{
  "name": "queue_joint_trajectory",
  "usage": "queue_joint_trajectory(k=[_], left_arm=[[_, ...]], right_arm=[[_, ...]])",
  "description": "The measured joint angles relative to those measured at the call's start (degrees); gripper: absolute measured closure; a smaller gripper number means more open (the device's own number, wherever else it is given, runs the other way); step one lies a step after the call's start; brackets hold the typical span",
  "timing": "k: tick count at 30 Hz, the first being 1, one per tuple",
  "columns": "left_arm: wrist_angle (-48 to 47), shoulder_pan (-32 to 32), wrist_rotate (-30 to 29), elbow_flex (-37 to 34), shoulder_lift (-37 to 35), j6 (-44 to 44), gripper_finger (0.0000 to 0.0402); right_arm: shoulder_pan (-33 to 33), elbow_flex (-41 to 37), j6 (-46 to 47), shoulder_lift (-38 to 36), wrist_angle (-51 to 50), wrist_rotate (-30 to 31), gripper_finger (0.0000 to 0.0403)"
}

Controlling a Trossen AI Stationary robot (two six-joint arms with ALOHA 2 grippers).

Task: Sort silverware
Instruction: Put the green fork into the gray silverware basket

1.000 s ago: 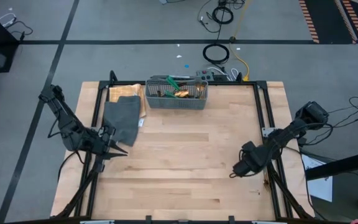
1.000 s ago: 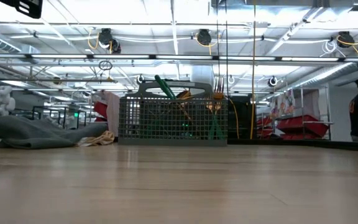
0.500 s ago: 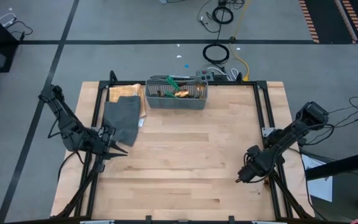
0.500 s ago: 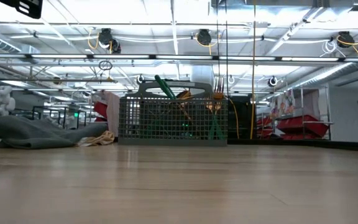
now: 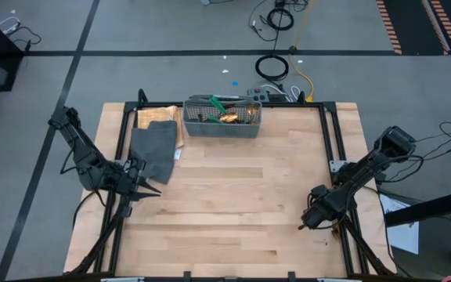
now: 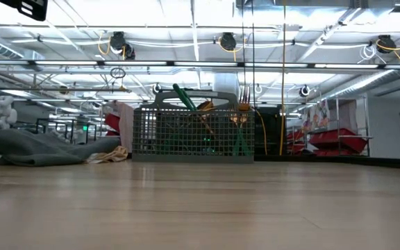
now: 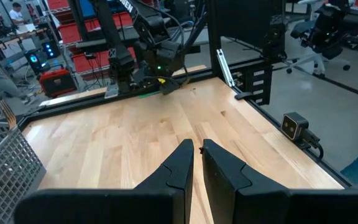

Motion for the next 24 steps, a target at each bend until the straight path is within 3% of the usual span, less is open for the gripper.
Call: queue_joint_trajectory(k=[6,11,15,21,24], left_arm=[[0.0,0.0,-0.2,0.0,0.0,0.0,0.0359],[0.2,0.0,-0.2,0.0,0.3,-0.6,0.0359],[0.0,0.0,-0.4,0.0,0.3,-1.4,0.0359],[0.0,0.0,-0.7,0.0,0.3,-1.4,0.0359],[-0.1,0.0,-0.9,0.0,0.3,-1.4,0.0359]], right_arm=[[0.1,-0.4,-2.5,0.3,2.2,-2.3,0.0393],[0.1,0.1,-4.7,0.3,2.4,-0.9,0.0401],[-0.7,2.5,-6.1,0.5,1.4,4.4,0.0402],[-3.0,7.5,-12.3,0.5,3.5,17.6,0.0403],[-4.4,9.5,-14.4,0.4,1.6,18.7,0.0402]])
